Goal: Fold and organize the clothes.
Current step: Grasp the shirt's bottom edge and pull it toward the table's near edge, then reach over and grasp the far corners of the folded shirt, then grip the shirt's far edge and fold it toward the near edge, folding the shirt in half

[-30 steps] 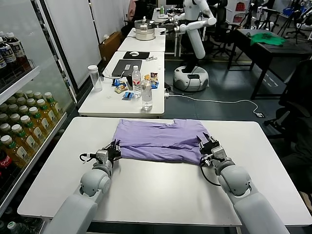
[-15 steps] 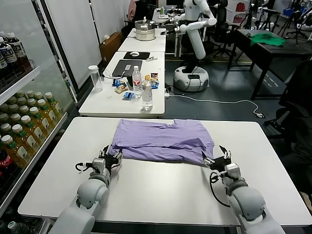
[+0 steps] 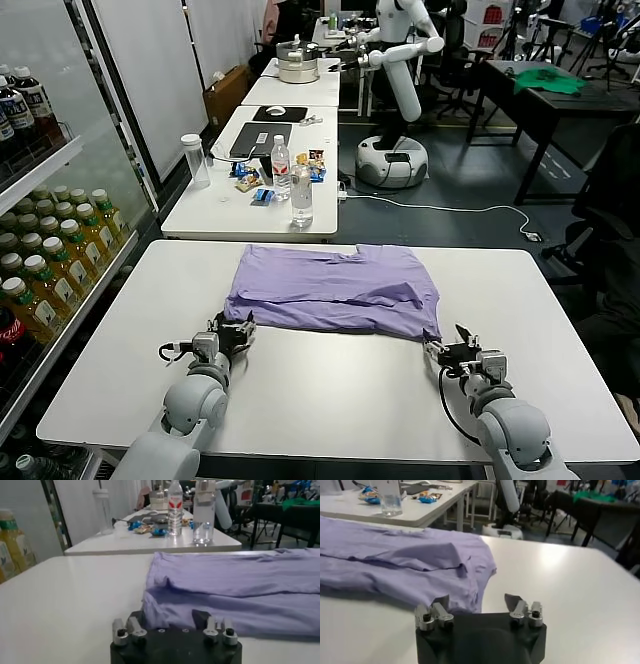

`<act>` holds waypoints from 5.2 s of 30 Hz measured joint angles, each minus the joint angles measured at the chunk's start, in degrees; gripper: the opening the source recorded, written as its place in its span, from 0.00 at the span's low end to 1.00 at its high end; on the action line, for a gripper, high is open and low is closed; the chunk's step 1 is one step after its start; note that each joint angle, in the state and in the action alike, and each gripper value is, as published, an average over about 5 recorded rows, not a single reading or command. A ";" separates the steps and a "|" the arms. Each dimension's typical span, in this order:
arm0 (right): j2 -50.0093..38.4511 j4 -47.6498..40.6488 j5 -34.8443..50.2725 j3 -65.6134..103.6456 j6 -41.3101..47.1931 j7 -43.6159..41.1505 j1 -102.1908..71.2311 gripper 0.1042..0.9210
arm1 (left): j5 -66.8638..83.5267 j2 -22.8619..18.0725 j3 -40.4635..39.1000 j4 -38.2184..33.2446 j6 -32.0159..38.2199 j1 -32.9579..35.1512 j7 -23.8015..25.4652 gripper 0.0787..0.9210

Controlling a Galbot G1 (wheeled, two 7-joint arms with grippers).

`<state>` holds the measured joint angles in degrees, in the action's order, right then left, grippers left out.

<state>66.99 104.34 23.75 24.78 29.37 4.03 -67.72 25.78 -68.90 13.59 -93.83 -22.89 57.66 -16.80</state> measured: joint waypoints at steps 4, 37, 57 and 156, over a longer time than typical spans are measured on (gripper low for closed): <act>-0.08 -1.29 1.08 -0.45 0.10 -0.24 0.87 0.43 | 1.16 -0.11 0.15 0.56 0.16 -0.33 0.26 0.39; -2.73 17.71 -0.44 11.96 -0.98 -1.47 -22.48 0.06 | -0.60 0.40 3.53 -19.50 0.60 19.41 -0.04 0.05; -3.66 28.83 -3.73 19.21 -2.21 -0.95 -33.61 0.45 | -10.04 0.19 5.77 -34.81 -2.51 36.19 -2.83 0.27; -9.26 10.61 11.80 2.48 3.69 0.42 4.06 0.01 | 15.61 11.58 -1.56 -19.31 -1.21 6.43 -1.18 0.02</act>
<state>57.73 114.95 35.55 27.26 33.06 4.45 -63.67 41.38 -57.32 12.03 -113.14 -24.10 64.09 -17.98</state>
